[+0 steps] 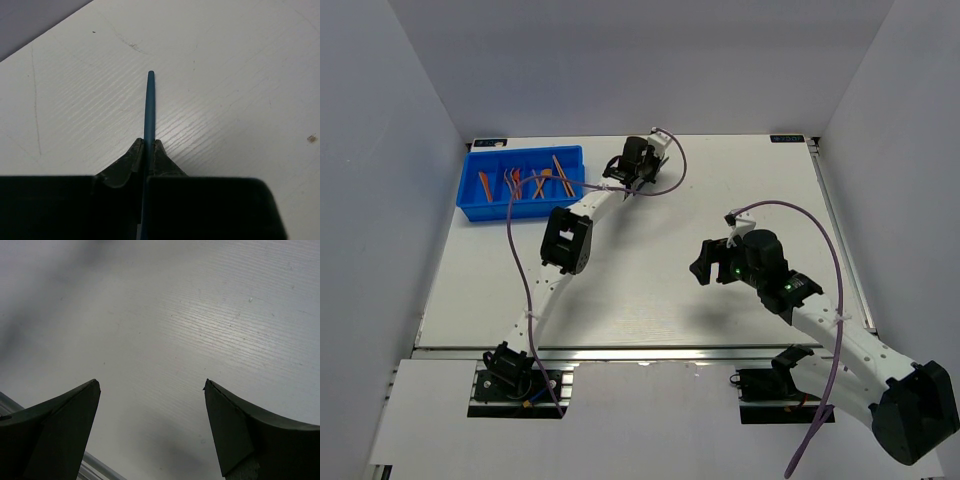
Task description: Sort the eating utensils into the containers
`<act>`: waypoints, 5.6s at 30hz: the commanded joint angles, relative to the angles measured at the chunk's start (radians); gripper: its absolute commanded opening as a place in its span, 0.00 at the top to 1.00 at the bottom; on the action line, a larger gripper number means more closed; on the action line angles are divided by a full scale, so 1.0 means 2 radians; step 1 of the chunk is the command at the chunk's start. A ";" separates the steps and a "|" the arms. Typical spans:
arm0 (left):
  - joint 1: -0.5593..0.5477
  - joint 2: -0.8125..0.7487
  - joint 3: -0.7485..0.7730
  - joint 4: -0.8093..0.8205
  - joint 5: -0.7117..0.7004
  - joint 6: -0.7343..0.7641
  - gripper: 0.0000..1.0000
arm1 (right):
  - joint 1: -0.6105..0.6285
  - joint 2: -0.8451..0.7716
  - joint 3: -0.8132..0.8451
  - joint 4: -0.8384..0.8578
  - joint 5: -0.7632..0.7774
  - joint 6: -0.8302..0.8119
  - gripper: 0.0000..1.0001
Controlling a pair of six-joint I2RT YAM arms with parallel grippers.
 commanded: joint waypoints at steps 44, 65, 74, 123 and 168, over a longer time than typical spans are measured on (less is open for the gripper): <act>0.223 -0.497 -0.431 -0.059 -0.256 -0.195 1.00 | -0.002 -0.051 0.012 -0.027 -0.052 -0.018 0.11; 0.340 -0.372 -0.366 0.056 -0.205 -0.131 1.00 | -0.001 -0.044 -0.002 -0.012 -0.071 -0.019 0.11; 0.363 -0.364 -0.387 0.108 -0.151 -0.111 1.00 | -0.001 -0.032 -0.003 -0.005 -0.070 -0.018 0.11; 0.382 -0.380 -0.533 0.282 -0.087 -0.090 0.52 | -0.001 -0.022 -0.014 0.002 -0.053 -0.021 0.11; 0.240 -1.236 -0.878 -0.198 -0.254 -0.265 0.02 | -0.001 -0.220 0.148 -0.270 0.176 -0.001 0.10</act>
